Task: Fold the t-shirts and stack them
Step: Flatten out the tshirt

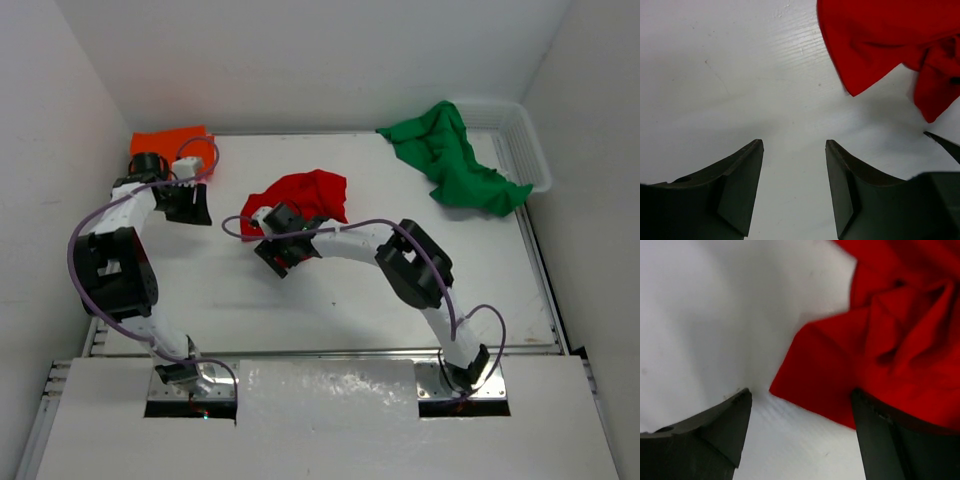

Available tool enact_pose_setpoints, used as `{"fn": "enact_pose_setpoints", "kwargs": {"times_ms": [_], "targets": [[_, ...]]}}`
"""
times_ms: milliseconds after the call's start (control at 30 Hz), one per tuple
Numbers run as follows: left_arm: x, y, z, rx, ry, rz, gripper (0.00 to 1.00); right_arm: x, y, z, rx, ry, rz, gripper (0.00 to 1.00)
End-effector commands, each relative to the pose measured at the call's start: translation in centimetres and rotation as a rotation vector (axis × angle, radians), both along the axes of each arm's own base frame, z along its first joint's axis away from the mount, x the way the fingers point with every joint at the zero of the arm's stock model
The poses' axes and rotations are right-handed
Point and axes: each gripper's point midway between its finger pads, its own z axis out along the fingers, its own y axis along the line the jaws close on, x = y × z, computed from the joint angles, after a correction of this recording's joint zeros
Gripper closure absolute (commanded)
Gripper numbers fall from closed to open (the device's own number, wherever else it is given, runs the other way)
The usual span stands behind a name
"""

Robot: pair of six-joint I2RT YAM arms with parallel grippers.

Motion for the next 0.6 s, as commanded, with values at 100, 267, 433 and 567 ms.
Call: {"fn": "enact_pose_setpoints", "kwargs": {"times_ms": [100,267,433,567], "targets": [[0.9,0.2,2.2,-0.005,-0.091,-0.003,0.49,0.1,-2.4,-5.2,-0.196,0.048,-0.067,0.56],[0.9,0.4,2.2,-0.01,-0.091,0.002,0.49,-0.5,-2.6,-5.6,-0.169,0.044,-0.05,1.0],[0.7,0.3,2.1,-0.013,-0.086,-0.005,0.5,-0.4,2.2,1.4,0.026,0.066,0.055,1.0],[1.3,0.4,3.3,-0.005,-0.112,-0.014,0.5,-0.2,6.0,16.1,0.471,0.051,0.076,1.0]]}}
